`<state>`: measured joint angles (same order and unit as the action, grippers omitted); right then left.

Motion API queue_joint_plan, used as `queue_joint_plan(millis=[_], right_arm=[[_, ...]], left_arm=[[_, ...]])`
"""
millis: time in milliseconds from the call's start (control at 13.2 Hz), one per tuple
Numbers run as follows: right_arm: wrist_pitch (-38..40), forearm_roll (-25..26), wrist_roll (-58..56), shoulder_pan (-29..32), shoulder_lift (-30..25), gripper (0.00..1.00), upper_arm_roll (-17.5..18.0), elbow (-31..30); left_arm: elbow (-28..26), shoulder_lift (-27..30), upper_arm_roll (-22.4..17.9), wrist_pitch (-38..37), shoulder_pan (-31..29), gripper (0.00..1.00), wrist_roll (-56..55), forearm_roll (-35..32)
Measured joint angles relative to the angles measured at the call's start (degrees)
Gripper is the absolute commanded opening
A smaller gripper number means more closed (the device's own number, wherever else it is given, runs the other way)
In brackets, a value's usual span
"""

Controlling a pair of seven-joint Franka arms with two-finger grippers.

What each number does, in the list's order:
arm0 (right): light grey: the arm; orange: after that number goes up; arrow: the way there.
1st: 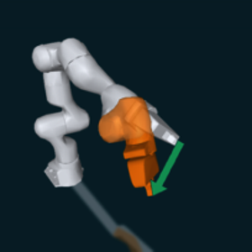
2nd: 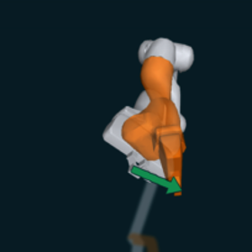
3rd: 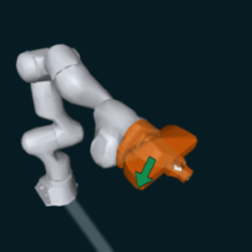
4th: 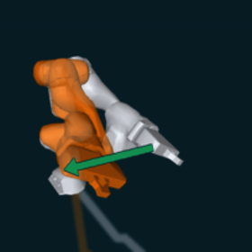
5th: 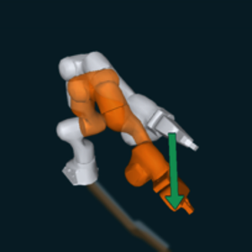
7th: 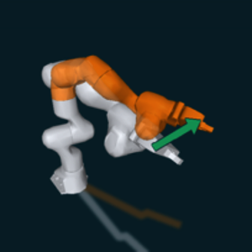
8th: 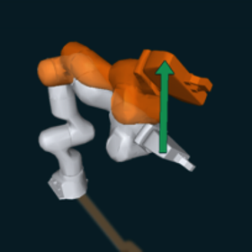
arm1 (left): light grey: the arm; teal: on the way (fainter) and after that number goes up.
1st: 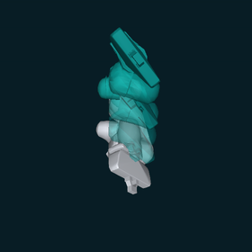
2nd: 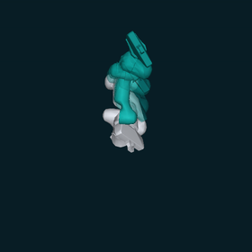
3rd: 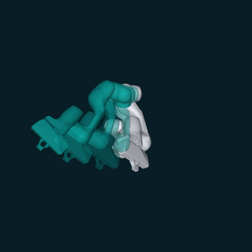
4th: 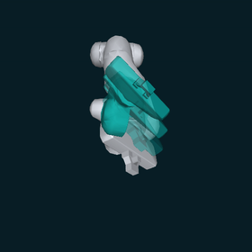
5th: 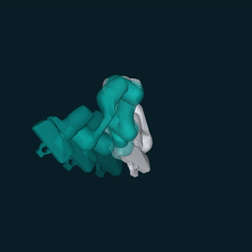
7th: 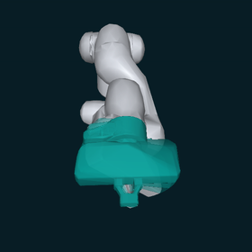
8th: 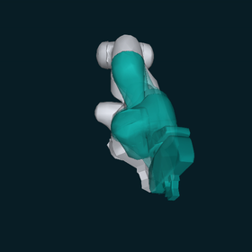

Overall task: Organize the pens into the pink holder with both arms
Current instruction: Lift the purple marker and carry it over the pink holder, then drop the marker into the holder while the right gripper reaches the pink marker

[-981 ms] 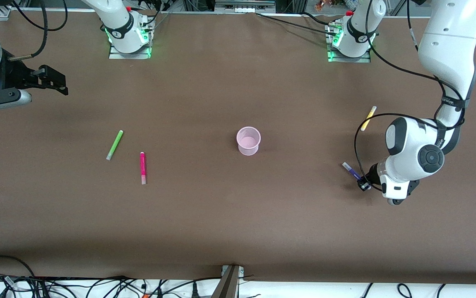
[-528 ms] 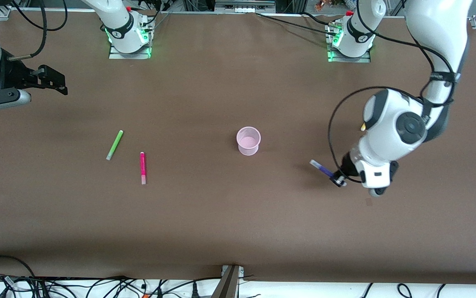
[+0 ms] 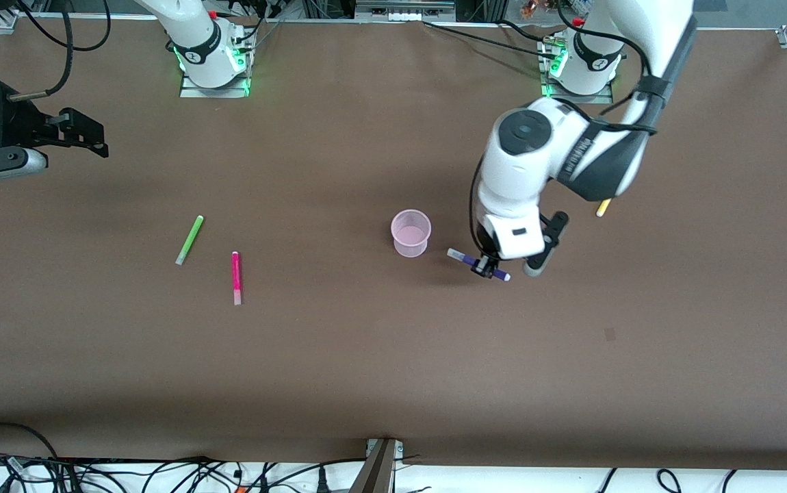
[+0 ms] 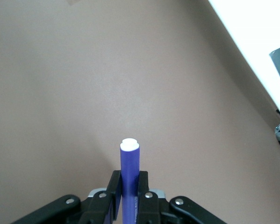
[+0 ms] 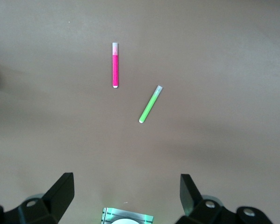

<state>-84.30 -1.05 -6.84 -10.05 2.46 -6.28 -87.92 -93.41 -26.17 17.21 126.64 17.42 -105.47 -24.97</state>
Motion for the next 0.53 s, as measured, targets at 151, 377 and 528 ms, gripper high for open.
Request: queue_joint_plan(millis=[151,377,528], right_arm=[[0.01,0.0,0.0,0.02,0.0,1.0,-0.08,0.0],[0.03,0.0,0.0,0.02,0.0,1.0,-0.09,0.0],[0.03,0.0,0.0,0.02,0.0,1.0,-0.1,0.0]], left_arm=[[-0.01,-0.12,0.02,-3.35,3.64,0.0,-8.34,-6.43],[-0.09,-0.99,-0.05,-9.46,9.14,0.0,-15.91,-12.03],[-0.1,-2.23,-0.11,-12.93,12.69,0.0,-21.58,-16.53]])
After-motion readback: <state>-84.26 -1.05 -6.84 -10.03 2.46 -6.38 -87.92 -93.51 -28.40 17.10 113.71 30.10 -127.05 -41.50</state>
